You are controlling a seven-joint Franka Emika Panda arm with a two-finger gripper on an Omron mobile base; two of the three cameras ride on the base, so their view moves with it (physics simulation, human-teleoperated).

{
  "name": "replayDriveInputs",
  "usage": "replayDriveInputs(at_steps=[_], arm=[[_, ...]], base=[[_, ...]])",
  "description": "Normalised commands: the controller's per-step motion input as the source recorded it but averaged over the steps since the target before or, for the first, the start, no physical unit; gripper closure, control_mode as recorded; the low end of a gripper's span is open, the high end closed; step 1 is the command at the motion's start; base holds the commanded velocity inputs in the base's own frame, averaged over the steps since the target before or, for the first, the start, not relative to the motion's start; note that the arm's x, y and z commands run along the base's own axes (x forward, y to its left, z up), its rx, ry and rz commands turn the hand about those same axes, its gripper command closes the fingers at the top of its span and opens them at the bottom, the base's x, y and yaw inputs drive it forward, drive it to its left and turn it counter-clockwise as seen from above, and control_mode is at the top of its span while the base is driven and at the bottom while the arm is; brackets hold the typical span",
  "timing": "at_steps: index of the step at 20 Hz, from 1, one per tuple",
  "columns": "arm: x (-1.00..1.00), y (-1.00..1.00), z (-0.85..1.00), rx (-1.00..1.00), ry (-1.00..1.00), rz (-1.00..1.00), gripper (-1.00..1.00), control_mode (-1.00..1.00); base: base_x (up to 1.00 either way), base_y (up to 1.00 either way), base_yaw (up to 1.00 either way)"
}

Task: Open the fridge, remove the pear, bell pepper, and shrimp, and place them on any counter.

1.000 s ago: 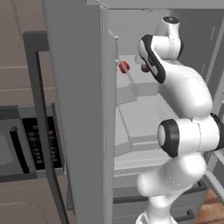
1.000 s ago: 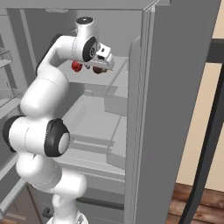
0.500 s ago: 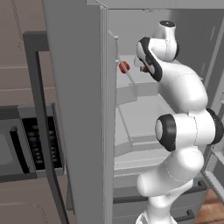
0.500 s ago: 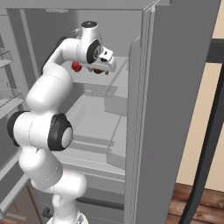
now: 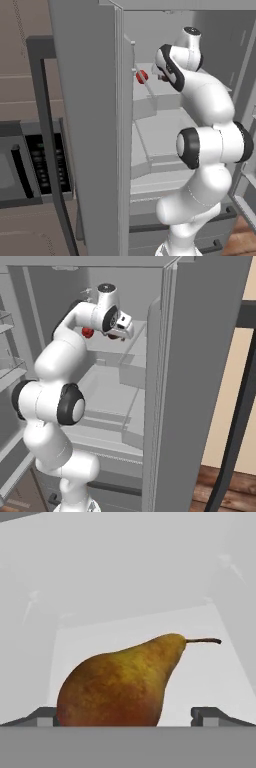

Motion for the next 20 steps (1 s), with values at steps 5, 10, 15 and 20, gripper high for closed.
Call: replayDriveInputs(at_steps=[5, 10, 15, 20], arm=[[0.32, 0.0, -0.18, 0.01, 0.0, 0.0, -1.0, -1.0], [0.03, 0.03, -0.4, 0.0, 0.0, 0.0, 1.0, -1.0], [0.0, 0.02, -0.24, 0.0, 0.0, 0.0, 1.0, -1.0], [-0.06, 0.0, 0.0, 0.0, 0.0, 0.0, 1.0, -1.0]], base=[[0.0, 0.0, 0.0], [0.0, 0.0, 0.0], [0.0, 0.0, 0.0], [0.0, 0.0, 0.0]])
